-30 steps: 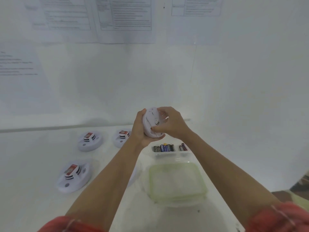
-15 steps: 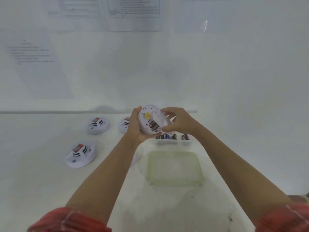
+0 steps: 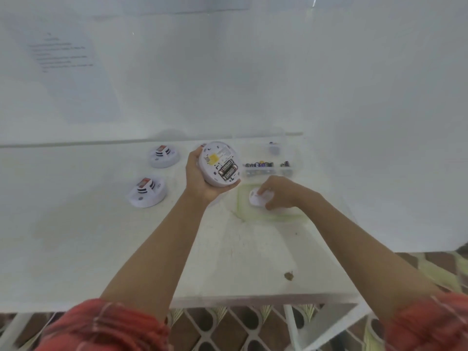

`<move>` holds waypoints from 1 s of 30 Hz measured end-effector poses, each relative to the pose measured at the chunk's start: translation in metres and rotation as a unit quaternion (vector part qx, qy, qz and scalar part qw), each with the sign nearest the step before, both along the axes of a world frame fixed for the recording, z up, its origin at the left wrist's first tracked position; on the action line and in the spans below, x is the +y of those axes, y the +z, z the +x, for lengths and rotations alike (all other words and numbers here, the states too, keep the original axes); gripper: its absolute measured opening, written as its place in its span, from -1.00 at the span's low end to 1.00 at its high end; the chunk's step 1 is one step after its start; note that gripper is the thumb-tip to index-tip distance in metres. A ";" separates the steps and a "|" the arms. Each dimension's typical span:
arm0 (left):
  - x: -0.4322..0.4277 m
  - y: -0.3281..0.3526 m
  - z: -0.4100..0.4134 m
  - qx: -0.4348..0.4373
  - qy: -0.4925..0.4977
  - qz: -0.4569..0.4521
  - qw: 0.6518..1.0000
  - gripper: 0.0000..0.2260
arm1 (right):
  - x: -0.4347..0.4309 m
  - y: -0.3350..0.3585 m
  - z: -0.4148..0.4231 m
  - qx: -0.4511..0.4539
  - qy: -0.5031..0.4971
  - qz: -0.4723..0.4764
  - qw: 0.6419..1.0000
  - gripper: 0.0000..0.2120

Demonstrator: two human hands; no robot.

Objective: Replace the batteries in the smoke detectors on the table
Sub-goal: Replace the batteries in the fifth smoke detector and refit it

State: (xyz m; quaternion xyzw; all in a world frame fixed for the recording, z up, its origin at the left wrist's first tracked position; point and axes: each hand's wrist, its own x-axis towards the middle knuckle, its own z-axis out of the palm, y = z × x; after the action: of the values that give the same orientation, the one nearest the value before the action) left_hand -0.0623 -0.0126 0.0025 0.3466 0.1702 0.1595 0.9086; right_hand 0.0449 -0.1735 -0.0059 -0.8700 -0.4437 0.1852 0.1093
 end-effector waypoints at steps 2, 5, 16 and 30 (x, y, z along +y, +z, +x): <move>-0.001 -0.001 -0.005 -0.006 -0.002 -0.001 1.000 -0.52 | -0.001 0.002 -0.007 -0.024 -0.020 0.023 0.999 -0.58; -0.007 0.000 -0.007 -0.033 -0.015 -0.010 0.999 -0.56 | 0.004 0.015 -0.021 -0.024 -0.076 0.208 0.975 -0.68; -0.023 0.009 0.003 -0.057 -0.030 -0.036 0.997 -0.57 | 0.032 0.037 -0.044 0.043 -0.103 0.350 0.930 -0.56; -0.015 0.026 0.104 -0.029 0.013 -0.035 0.999 -0.60 | 0.037 0.065 0.059 -0.054 0.000 0.248 0.967 -0.62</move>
State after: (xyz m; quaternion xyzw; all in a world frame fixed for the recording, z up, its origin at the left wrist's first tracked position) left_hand 0.0416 -0.0273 0.0281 0.3070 0.1535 0.1755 0.9227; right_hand 0.1034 -0.1362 0.0595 -0.8242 -0.4811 0.0223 0.2979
